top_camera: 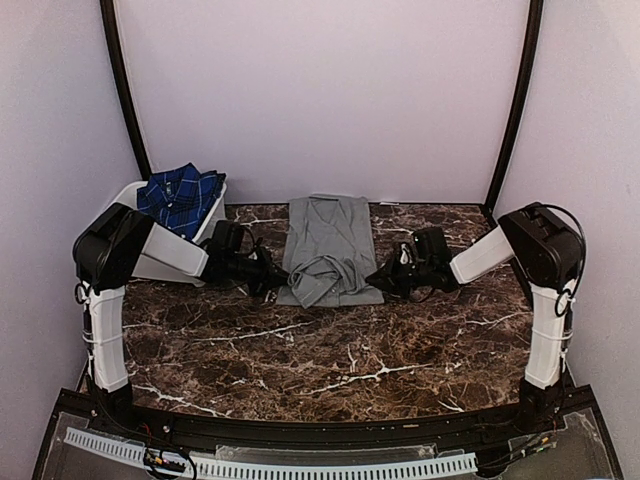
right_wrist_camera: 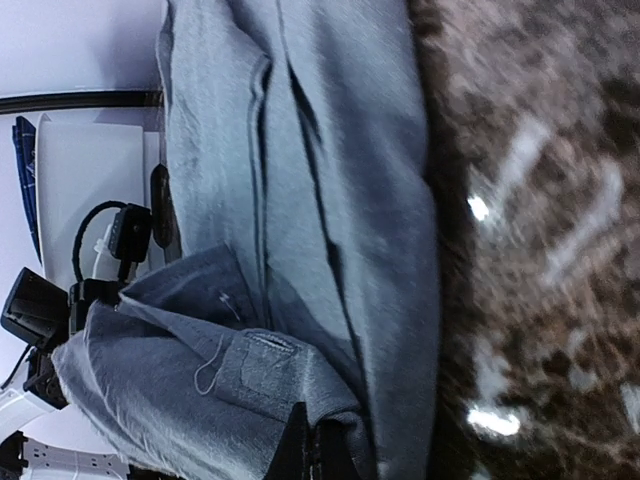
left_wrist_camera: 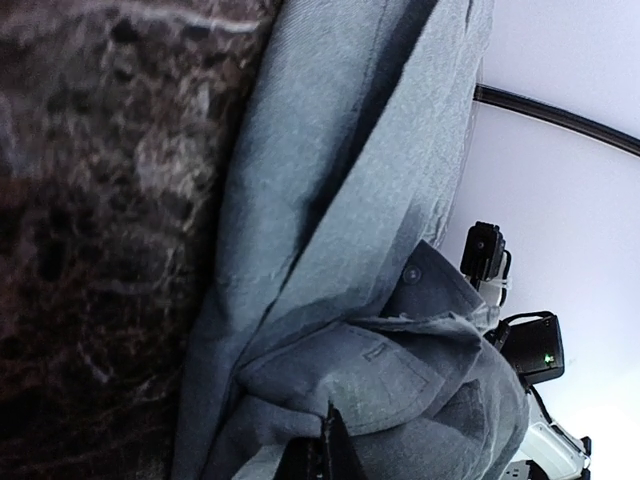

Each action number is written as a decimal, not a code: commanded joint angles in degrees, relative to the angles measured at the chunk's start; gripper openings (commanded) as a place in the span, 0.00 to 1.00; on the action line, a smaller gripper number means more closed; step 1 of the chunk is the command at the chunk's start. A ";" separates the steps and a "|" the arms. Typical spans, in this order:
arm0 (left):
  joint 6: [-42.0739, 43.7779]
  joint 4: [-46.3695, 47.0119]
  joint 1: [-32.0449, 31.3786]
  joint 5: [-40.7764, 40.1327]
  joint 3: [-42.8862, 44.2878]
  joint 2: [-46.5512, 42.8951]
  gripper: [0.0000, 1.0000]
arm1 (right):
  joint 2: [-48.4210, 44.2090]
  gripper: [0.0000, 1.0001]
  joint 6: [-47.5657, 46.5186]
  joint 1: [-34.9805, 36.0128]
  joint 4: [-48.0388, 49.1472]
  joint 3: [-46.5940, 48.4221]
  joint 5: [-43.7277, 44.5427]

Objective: Fold and stack the long sleeve shirts
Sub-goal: Fold the rectangle-folded shirt at the center of the board, then adjust the 2/3-rectangle-folded shirt at the center of the board.

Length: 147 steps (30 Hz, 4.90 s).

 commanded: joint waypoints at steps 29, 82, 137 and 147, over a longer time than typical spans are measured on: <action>-3.40 -3.91 -7.56 -12.29 -7.05 -11.77 0.01 | -11.51 0.16 -2.41 -0.83 -0.27 -7.83 1.07; 23.02 -25.73 -3.46 -17.65 -1.13 -25.67 0.73 | -4.53 0.11 -38.33 26.08 -31.56 17.13 20.70; 29.77 -29.72 -11.20 -14.34 34.95 14.11 0.32 | 3.47 0.26 -34.93 4.34 -36.89 24.11 33.01; 31.33 -32.20 -10.97 -19.98 32.74 6.04 0.40 | -0.94 0.26 -35.58 3.18 -39.22 22.96 33.19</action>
